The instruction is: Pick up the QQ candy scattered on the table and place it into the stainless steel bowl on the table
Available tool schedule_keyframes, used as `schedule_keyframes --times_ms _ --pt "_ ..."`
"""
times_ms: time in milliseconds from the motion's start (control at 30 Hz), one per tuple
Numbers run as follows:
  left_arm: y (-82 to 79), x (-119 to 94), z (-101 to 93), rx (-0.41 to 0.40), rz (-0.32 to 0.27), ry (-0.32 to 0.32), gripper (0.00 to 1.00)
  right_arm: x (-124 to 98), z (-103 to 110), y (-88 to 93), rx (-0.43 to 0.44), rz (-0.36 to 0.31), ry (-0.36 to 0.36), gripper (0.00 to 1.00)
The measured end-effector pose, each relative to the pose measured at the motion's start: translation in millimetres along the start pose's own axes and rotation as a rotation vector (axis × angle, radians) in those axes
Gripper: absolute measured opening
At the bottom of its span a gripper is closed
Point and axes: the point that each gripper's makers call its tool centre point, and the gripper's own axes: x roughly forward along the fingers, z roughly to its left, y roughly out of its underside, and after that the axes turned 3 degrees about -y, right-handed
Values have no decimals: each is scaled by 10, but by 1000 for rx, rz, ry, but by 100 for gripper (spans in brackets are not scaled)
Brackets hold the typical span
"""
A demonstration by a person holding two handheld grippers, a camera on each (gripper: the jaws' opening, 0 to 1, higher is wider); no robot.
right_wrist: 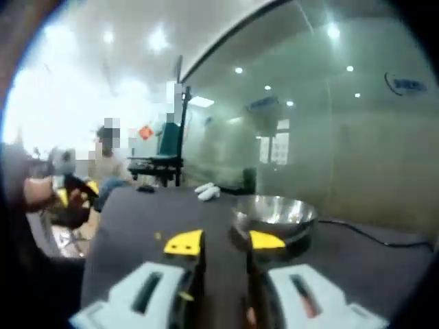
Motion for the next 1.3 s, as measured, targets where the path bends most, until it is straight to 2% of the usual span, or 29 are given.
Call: schedule_keyframes --times_ms 133,267,367,500,700,800,867,933,1300 --pt "14 -4 -15 -1 11 6 44 -23 83 33 20 -12 -50 24" --pt "-6 -15 -21 9 10 4 44 -1 41 98 -29 11 -38 24" --pt "-20 -37 -19 4 1 0 44 43 45 116 13 8 -51 24" --pt "-40 -83 -11 3 -12 -5 44 130 127 247 8 55 -81 24" --pt "-10 -100 21 -8 -5 -21 44 325 387 342 14 88 -168 25" --pt "-10 -97 5 -7 -5 -17 44 441 551 362 27 97 -233 25" --pt "-6 -97 0 -5 -3 -17 44 523 690 436 30 132 -290 25" --pt "-5 -101 7 -6 -3 -21 44 625 766 480 -2 149 -308 26" --pt "6 -176 48 -12 -4 -45 44 1121 1198 572 18 191 -442 27"
